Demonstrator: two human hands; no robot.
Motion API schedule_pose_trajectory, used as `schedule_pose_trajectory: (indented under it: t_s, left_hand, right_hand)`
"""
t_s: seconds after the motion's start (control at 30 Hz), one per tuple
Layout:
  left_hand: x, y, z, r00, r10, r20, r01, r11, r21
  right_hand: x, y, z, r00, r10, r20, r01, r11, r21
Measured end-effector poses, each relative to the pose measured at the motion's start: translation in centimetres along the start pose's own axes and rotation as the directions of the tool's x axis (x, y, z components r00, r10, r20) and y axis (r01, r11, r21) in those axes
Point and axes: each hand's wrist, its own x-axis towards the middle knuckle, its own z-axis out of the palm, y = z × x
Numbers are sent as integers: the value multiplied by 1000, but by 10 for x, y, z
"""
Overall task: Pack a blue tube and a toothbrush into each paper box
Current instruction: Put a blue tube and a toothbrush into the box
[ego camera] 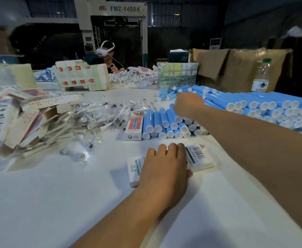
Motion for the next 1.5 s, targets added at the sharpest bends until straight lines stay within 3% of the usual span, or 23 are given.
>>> schedule_pose_trajectory:
  t_s: [0.23, 0.4, 0.5, 0.63, 0.73, 0.87, 0.97, 1.07, 1.2, 1.33, 1.5]
  left_hand:
    - [3, -2, 1, 999, 27, 33, -28, 999, 31]
    - [3, -2, 2, 998, 35, 49, -37, 998, 46]
    - [4, -3, 2, 999, 34, 36, -35, 999, 34]
    - [3, -3, 2, 999, 33, 18, -33, 999, 36]
    - [2, -3, 1, 999, 34, -9, -33, 998, 59]
    - [6, -9, 1, 1000, -9, -10, 10, 998, 57]
    - [8, -13, 1, 998, -61, -33, 63, 996, 60]
    - [9, -15, 0, 993, -111, -26, 113, 992, 57]
    - [7, -17, -4, 990, -131, -55, 134, 989, 54]
    - [4, -16, -6, 990, -123, -67, 126, 991, 50]
    - [1, -16, -7, 991, -117, -70, 122, 990, 67]
  right_hand:
    - [8, -15, -5, 996, -28, 86, 36, 995, -91]
    - [10, -24, -5, 983, -42, 177, 27, 996, 85]
    - [4, -14, -5, 975, -6, 223, -58, 958, 280]
    - [-4, -13, -11, 982, 116, 149, -163, 922, 351]
    - [-16, -2, -23, 979, 203, 29, -178, 773, 609]
    - [-61, 25, -28, 940, 326, -98, -40, 391, 920]
    - [-99, 48, -12, 915, 385, -119, 70, 139, 988]
    - [-127, 64, 8, 883, 462, -80, 111, -40, 993]
    - [-140, 70, 17, 890, 456, -24, 101, -146, 984]
    - [-140, 65, 18, 910, 415, -17, 95, -168, 981]
    - [-145, 62, 20, 935, 344, -86, 134, -120, 984]
